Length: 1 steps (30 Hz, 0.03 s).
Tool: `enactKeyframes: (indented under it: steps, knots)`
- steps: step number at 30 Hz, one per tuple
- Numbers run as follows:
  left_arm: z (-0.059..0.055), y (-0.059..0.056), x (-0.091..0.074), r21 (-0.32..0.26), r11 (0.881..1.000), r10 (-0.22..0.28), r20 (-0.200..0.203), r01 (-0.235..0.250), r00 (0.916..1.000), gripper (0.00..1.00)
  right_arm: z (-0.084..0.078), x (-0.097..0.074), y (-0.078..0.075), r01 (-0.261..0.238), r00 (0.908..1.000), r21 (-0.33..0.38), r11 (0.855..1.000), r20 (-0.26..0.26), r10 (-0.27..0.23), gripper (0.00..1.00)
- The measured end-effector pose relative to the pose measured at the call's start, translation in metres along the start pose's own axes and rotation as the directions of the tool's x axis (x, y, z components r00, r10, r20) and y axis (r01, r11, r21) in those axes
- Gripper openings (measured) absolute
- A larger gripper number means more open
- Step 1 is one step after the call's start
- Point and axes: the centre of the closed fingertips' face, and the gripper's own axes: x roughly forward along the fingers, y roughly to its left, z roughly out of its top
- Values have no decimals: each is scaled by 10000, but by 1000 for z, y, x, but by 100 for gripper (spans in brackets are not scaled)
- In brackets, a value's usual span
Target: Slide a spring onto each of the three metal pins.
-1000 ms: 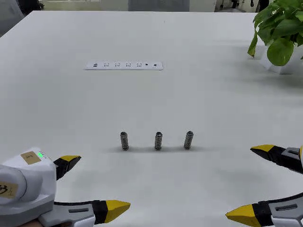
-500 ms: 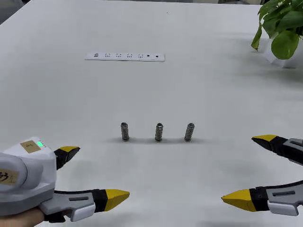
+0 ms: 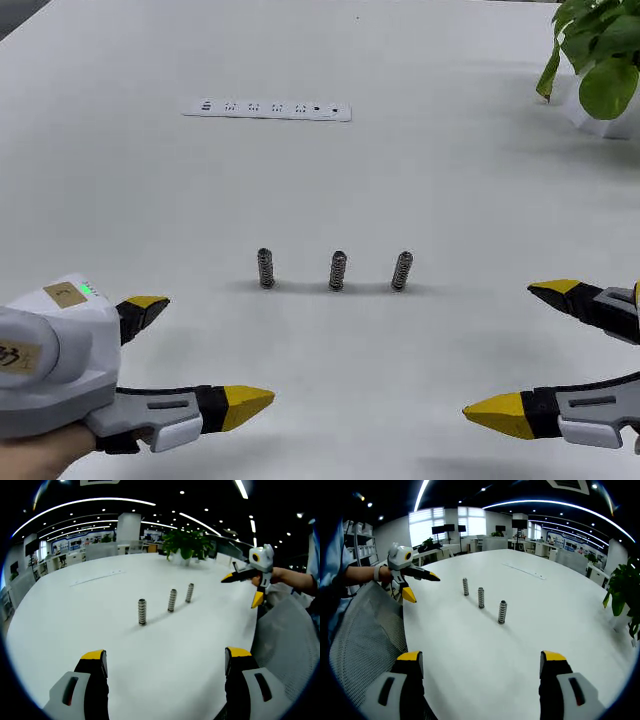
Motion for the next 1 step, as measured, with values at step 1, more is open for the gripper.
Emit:
enactKeyframes:
  steps: [1]
  knots:
    - [0,0,0,2,10000,-7,0,7,10000,100,0,0,0,-7,10000,-3,10000,-10,7,98]
